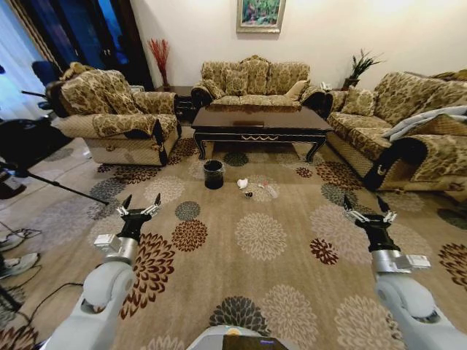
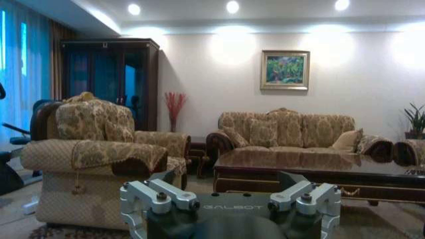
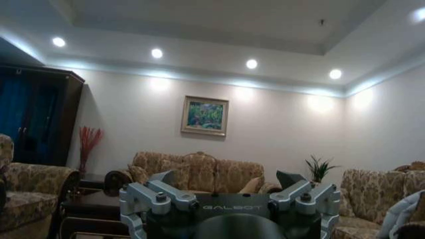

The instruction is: Move to the front of the table and pick up the trash from the floor, then place it into the trash bin.

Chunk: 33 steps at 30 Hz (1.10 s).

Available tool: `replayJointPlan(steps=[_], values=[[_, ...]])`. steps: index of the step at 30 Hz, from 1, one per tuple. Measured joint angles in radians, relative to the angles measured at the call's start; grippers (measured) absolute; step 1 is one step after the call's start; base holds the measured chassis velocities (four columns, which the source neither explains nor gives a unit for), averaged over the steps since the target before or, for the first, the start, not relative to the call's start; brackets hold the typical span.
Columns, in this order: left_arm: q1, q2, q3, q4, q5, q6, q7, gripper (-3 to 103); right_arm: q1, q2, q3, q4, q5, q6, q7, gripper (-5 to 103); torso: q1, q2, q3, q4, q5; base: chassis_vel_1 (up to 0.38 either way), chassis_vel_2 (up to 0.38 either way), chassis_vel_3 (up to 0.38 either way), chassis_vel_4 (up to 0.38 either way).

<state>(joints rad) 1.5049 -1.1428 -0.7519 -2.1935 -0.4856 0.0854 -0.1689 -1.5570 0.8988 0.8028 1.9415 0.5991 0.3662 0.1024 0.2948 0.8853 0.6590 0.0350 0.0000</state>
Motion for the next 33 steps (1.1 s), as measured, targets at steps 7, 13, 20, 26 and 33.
replayJointPlan(steps=[7,13,20,26,33], values=[[0.010,-0.008,-0.002,-0.012,0.001,-0.010,0.004,100,0.000,0.000,0.001,0.003,0.000,0.000,0.001,100,-0.014,-0.034,-0.020,0.0000,0.0000,0.000,0.000,0.000,0.000],[0.016,-0.011,-0.006,-0.016,0.012,-0.018,0.010,100,0.004,0.000,-0.001,0.003,0.000,0.000,0.001,100,-0.025,-0.059,-0.035,0.0000,0.0000,0.000,0.000,0.000,0.000],[0.020,-0.018,-0.003,-0.020,0.021,-0.027,0.016,100,0.009,0.002,-0.003,0.001,0.000,0.001,0.003,100,-0.040,-0.094,-0.054,0.0000,0.0000,0.000,0.000,0.000,0.000],[0.022,-0.021,-0.002,-0.019,0.033,-0.031,0.031,100,0.009,0.002,-0.002,0.000,0.000,0.002,0.005,100,-0.049,-0.115,-0.067,0.0000,0.0000,0.000,0.000,0.000,0.000],[0.025,-0.023,0.005,-0.018,0.051,-0.039,0.045,100,0.009,0.003,0.002,0.001,0.001,0.002,0.015,100,-0.059,-0.139,-0.079,0.0000,0.0000,0.000,0.000,0.000,0.000]])
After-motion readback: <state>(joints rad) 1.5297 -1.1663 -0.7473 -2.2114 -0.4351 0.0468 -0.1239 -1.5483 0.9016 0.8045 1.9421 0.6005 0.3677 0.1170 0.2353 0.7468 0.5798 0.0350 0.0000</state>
